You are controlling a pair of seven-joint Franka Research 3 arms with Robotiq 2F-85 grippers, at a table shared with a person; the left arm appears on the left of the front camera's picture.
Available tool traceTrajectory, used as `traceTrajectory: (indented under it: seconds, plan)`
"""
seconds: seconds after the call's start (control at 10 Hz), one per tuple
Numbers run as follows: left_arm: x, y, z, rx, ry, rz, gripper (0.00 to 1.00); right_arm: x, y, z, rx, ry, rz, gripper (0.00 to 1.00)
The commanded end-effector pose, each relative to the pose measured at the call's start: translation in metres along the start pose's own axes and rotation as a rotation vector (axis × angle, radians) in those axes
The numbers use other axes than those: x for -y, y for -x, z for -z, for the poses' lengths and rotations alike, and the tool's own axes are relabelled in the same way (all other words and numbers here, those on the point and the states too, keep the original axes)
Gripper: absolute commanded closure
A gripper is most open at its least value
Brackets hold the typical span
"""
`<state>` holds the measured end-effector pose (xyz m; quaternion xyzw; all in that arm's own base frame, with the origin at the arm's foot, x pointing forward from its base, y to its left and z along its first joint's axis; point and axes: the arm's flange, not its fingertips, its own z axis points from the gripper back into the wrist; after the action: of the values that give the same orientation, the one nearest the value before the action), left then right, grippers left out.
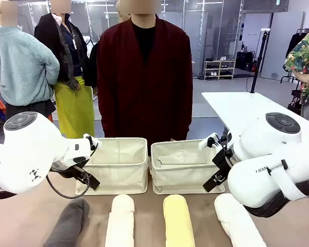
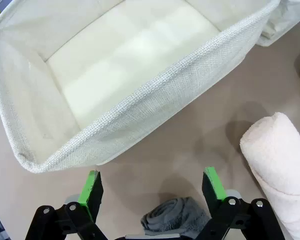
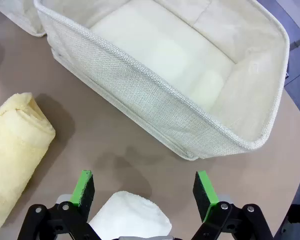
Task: Divide the towels into two baskets.
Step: Pick up one hotel-folded towel and place it in the Fabric basket indicated by the person.
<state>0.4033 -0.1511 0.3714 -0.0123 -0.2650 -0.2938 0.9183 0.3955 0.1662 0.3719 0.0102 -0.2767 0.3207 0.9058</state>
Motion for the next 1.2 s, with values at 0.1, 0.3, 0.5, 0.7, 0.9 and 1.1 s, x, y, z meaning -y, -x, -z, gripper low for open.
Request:
traceTrajectory:
  seconds: [0.1,0.3,0.5,0.7,0.9,1.1]
  plan:
    - [0.0,0.0,0.0,0.0,0.0,0.0,0.0,0.0,0.0,0.0,0.0,0.0,0.0,0.0]
    - [0.0,0.0,0.0,0.0,0.0,0.0,0.0,0.0,0.0,0.0,0.0,0.0,0.0,0.0]
    - [0.0,0.0,0.0,0.0,0.0,0.0,0.0,0.0,0.0,0.0,0.0,0.0,0.0,0.0]
    - [0.0,0.0,0.0,0.0,0.0,0.0,0.0,0.0,0.0,0.0,0.0,0.0,0.0,0.0]
    - [0.001,0.0,0.0,0.0,0.0,0.001,0.0,0.0,0.0,0.0,0.0,0.001,-0.001,0.0]
    - [-0.003,-0.014,-0.04,0.011,0.121,-0.015,0.0,0.009,-0.014,-0.036,0.0,-0.162,0.062,0.0]
